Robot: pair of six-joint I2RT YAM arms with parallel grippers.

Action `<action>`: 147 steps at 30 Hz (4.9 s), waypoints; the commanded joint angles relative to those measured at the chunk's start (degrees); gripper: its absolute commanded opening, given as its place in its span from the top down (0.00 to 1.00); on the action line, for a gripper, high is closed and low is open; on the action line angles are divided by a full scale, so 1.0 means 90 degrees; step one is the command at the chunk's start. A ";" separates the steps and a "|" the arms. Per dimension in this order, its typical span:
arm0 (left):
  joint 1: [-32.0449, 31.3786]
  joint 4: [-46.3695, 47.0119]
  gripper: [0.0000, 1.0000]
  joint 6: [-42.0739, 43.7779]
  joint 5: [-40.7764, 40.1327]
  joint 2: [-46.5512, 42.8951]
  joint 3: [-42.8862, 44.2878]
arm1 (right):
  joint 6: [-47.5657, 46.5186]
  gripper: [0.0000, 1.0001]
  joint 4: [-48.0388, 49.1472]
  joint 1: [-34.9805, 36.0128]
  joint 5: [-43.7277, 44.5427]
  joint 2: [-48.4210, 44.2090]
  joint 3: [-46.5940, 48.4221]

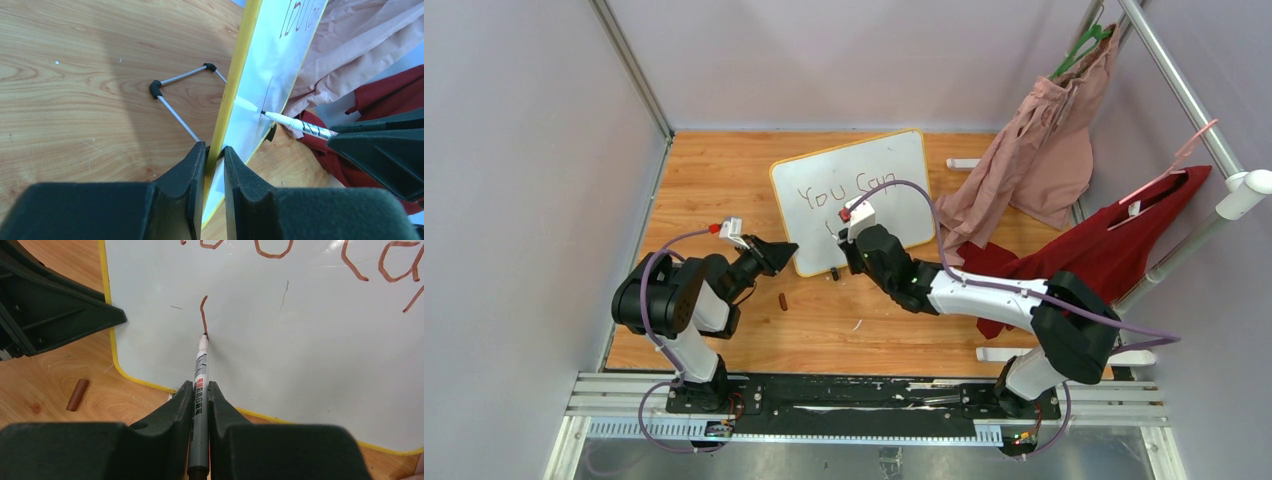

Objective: Write a sentence on the whiteboard

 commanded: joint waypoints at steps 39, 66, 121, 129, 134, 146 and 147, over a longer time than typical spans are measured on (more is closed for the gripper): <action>0.0036 0.0258 1.00 0.0100 0.0077 -0.0084 -0.0022 | -0.0164 1.00 -0.0499 0.0185 0.0433 0.0056 0.0070; 0.0036 0.0259 1.00 0.0091 0.0073 -0.0082 -0.0025 | -0.0325 1.00 -0.0562 -0.0070 0.0308 -0.0141 0.0475; 0.0036 0.0257 1.00 0.0051 0.0088 -0.0128 0.0018 | 0.0048 1.00 -0.0802 -0.0252 -0.0021 -0.0145 0.0046; 0.0036 0.0254 1.00 0.0051 0.0097 -0.0141 0.0005 | 0.0066 1.00 -0.0967 -0.0374 0.0092 -0.0178 0.0043; 0.0036 0.0263 1.00 0.0051 0.0094 -0.0148 0.0012 | 0.0062 1.00 -0.1042 -0.0481 0.0121 -0.0233 0.0111; 0.0036 0.0255 1.00 0.0051 0.0108 -0.0148 0.0010 | 0.0030 1.00 -0.1069 -0.0596 0.0128 -0.0281 0.0286; 0.0036 0.0253 1.00 0.0051 0.0108 -0.0152 0.0009 | 0.0020 1.00 -0.1067 -0.0602 0.0128 -0.0265 0.0326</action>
